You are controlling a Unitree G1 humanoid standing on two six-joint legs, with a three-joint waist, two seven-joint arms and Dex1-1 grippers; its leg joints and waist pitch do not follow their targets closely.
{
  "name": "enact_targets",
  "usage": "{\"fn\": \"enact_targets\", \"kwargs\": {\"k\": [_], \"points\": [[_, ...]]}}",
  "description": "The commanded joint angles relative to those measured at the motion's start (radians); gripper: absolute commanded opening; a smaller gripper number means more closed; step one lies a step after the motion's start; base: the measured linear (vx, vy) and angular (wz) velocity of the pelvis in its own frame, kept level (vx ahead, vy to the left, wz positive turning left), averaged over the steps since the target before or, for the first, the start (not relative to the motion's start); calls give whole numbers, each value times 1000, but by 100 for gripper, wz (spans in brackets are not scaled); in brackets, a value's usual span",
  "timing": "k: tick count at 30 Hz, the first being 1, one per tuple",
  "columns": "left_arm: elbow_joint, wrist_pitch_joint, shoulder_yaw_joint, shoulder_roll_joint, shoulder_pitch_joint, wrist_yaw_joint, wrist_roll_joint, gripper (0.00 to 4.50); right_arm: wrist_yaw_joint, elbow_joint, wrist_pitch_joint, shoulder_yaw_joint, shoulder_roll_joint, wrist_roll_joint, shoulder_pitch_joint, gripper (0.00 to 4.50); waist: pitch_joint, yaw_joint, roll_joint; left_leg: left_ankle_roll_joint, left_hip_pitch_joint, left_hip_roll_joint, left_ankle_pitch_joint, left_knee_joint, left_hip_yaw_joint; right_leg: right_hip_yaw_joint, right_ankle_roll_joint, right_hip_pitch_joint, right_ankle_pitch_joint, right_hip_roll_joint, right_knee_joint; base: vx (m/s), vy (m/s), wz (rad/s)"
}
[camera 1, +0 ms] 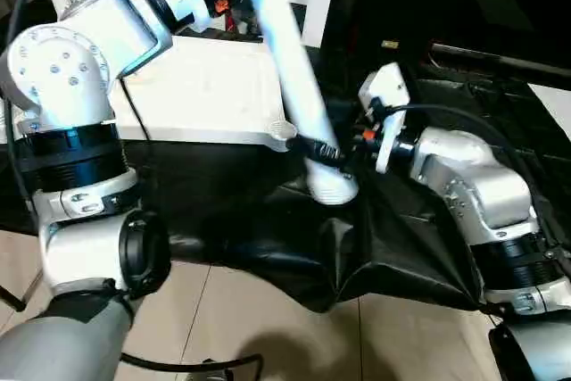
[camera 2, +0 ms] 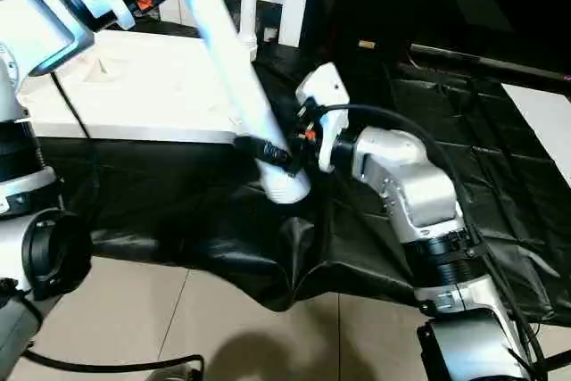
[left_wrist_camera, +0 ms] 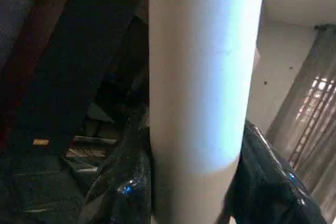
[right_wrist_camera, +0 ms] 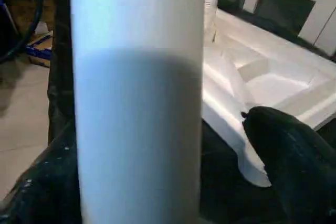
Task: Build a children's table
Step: Pick table leg
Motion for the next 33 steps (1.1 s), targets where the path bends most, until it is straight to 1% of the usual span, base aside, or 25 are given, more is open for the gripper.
{"fn": "enact_targets", "kwargs": {"k": [1,3,5,8,9,15,16,18,19,20,22,23,24,25,26,27,28,29,30,31,32,33], "points": [[-23,20,5,-9,-23,6,-44,155,1,6,22,-3,-7,-6,-16,403,-71,0,8,-44,37,64,-160,-75,-27,48,-220,39,-87,-92,-75,0,0,0],[-28,22,-3,1,-20,18,-49,155,15,4,27,-3,-10,-4,-18,382,-71,0,7,-46,37,65,-160,-75,-27,48,-215,39,-87,-92,-74,0,0,0],[-29,23,-2,1,-20,22,-52,155,17,4,28,-3,-11,-4,-18,377,-71,0,7,-46,37,65,-155,-75,-27,49,-213,39,-84,-93,-75,0,0,0],[-36,29,-1,4,-16,32,-52,155,22,8,34,-4,-13,-3,-17,350,-70,0,7,-46,37,64,-155,-76,-27,49,-211,39,-87,-92,-76,0,0,0],[-39,30,-2,4,-13,34,-50,155,22,12,34,-4,-14,-2,-16,350,-70,0,7,-47,36,65,-156,-75,-27,49,-210,39,-89,-93,-75,0,0,0],[-46,32,-3,2,-5,49,-69,155,26,9,41,-6,-11,-2,-7,297,-70,0,7,-48,36,64,-152,-75,-27,49,-212,39,-84,-92,-75,0,0,0],[-46,31,-4,3,-4,49,-67,155,27,7,44,-8,-10,0,-6,294,-70,-1,8,-50,37,65,-156,-76,-27,49,-211,38,-88,-92,-76,0,0,0],[-53,20,-16,7,4,45,-54,155,40,-8,54,-16,-4,21,1,287,-70,-1,8,-49,37,65,-160,-76,-27,49,-208,39,-94,-93,-76,0,0,0],[-60,13,-24,8,12,38,-49,155,54,-21,59,-19,-3,37,8,275,-71,-1,7,-48,37,65,-158,-76,-27,49,-208,39,-91,-93,-76,0,0,0],[-62,10,-27,8,16,33,-49,190,60,-26,60,-20,-4,42,11,263,-70,1,7,-45,37,66,-159,-76,-27,49,-209,39,-93,-94,-77,0,0,0],[-72,17,-29,0,37,12,-70,225,94,-53,72,-23,-5,75,28,250,-71,0,5,-44,36,67,-153,-76,-27,49,-209,39,-82,-92,-75,0,0,0],[-79,20,-29,-4,49,-4,-85,225,107,-64,80,-26,-4,92,36,250,-71,2,4,-39,36,66,-146,-75,-26,48,-213,41,-74,-93,-74,0,0,0],[-85,24,-30,-7,60,-20,-100,227,118,-72,87,-29,-2,107,42,244,-70,2,5,-36,36,66,-145,-76,-26,49,-215,40,-73,-94,-74,0,0,0],[-85,24,-30,-7,60,-20,-100,245,118,-72,87,-29,-2,107,42,219,-71,3,6,-37,36,67,-144,-76,-26,48,-219,39,-72,-94,-74,0,0,0],[-99,17,-38,-13,82,-36,-107,258,138,-85,102,-35,0,136,53,212,-71,1,0,-37,36,66,-148,-76,-25,48,-219,39,-80,-92,-76,0,0,0],[-114,6,-52,-16,104,-62,-109,258,148,-90,110,-37,2,149,59,212,-70,2,2,-37,37,67,-154,-77,-26,48,-219,40,-90,-95,-76,0,0,0],[-133,0,-67,-21,129,-86,-114,266,155,-94,116,-38,3,160,65,205,-69,2,0,-35,34,68,-154,-78,-26,49,-216,41,-100,-96,-77,0,0,0],[-151,-2,-80,-24,151,-105,-122,275,161,-98,121,-39,3,167,70,181,-70,2,1,-36,35,67,-152,-78,-25,49,-211,39,-107,-94,-77,0,0,0],[-180,-4,-99,-28,186,-135,-135,275,166,-101,123,-37,3,171,76,181,-70,3,1,-37,36,69,-152,-78,-26,49,-210,38,-110,-96,-77,0,0,0],[-203,1,-112,-32,214,-155,-150,287,170,-107,126,-36,3,174,81,167,-69,3,1,-40,35,70,-152,-79,-26,49,-210,39,-116,-98,-77,0,0,0],[-226,10,-128,-37,244,-171,-163,288,174,-111,129,-34,3,178,86,160,-70,2,3,-45,36,69,-155,-79,-25,49,-211,36,-117,-95,-77,0,0,0],[-246,19,-149,-41,271,-181,-168,288,178,-115,131,-32,3,181,91,160,-70,1,1,-47,35,69,-161,-80,-25,48,-209,37,-121,-94,-78,0,0,0]]}}
